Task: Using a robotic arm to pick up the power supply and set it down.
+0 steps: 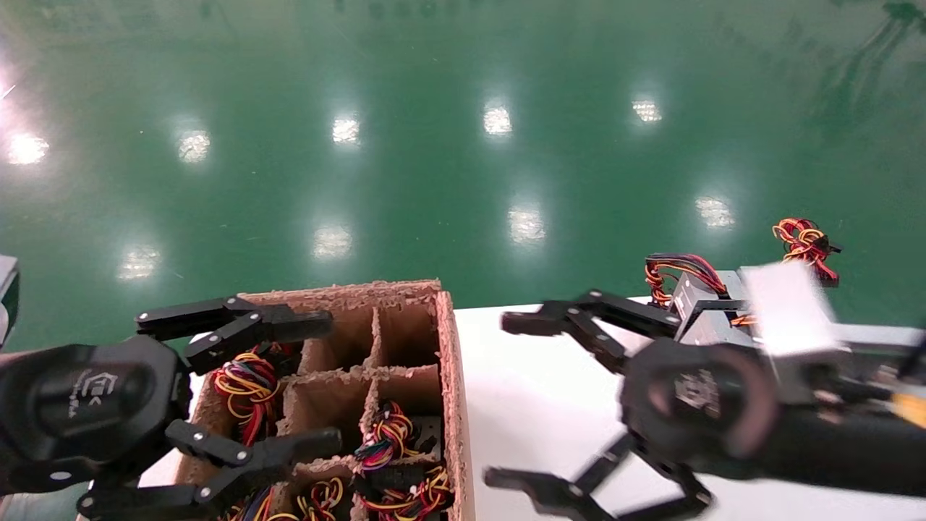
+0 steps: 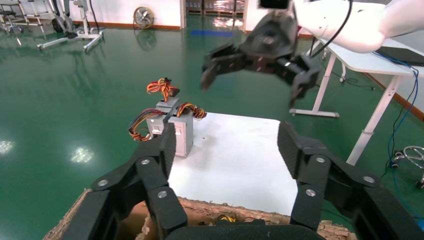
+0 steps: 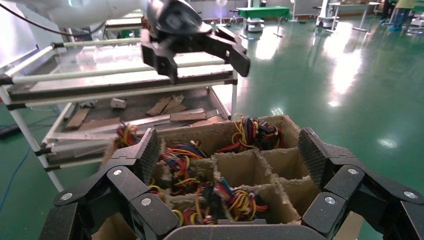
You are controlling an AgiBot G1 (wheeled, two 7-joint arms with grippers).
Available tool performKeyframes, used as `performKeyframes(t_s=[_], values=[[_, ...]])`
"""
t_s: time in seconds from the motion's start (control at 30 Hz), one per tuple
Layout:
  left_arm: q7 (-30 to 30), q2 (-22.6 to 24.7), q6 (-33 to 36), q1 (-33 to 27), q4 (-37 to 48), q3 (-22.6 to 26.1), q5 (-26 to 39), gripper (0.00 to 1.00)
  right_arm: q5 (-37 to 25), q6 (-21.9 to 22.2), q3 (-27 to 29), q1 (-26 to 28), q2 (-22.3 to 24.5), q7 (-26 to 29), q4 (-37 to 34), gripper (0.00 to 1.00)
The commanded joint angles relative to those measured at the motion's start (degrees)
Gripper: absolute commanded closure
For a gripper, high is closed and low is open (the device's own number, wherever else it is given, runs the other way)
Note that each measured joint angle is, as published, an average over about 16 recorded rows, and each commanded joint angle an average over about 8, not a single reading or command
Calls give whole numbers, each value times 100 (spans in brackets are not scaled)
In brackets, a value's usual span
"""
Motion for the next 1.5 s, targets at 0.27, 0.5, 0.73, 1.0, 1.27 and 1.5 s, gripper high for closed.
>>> performKeyframes(t_s=[0.27, 0.5, 0.73, 1.0, 1.27, 1.5], values=[[0, 0, 0, 0, 0, 0, 0, 100, -1059, -190, -751, 784, -1078, -387, -1080, 0], [0, 0, 0, 0, 0, 0, 0, 100, -1627, -329, -1246, 1185, -1760, -913, -2079, 24], [0, 0, 0, 0, 0, 0, 0, 100, -1916, -342, -1582, 1451, -2203, -1400, -2949, 98], [0, 0, 0, 0, 0, 0, 0, 100, -1916, -343, -1729, 1671, -2585, -1887, -3836, 100], [0, 0, 0, 0, 0, 0, 0, 100, -1984, -307, -1854, 1913, -2801, -2310, -4436, 100], [0, 0, 0, 0, 0, 0, 0, 100, -2034, -250, -1913, 2036, -2927, -2597, -4821, 100]])
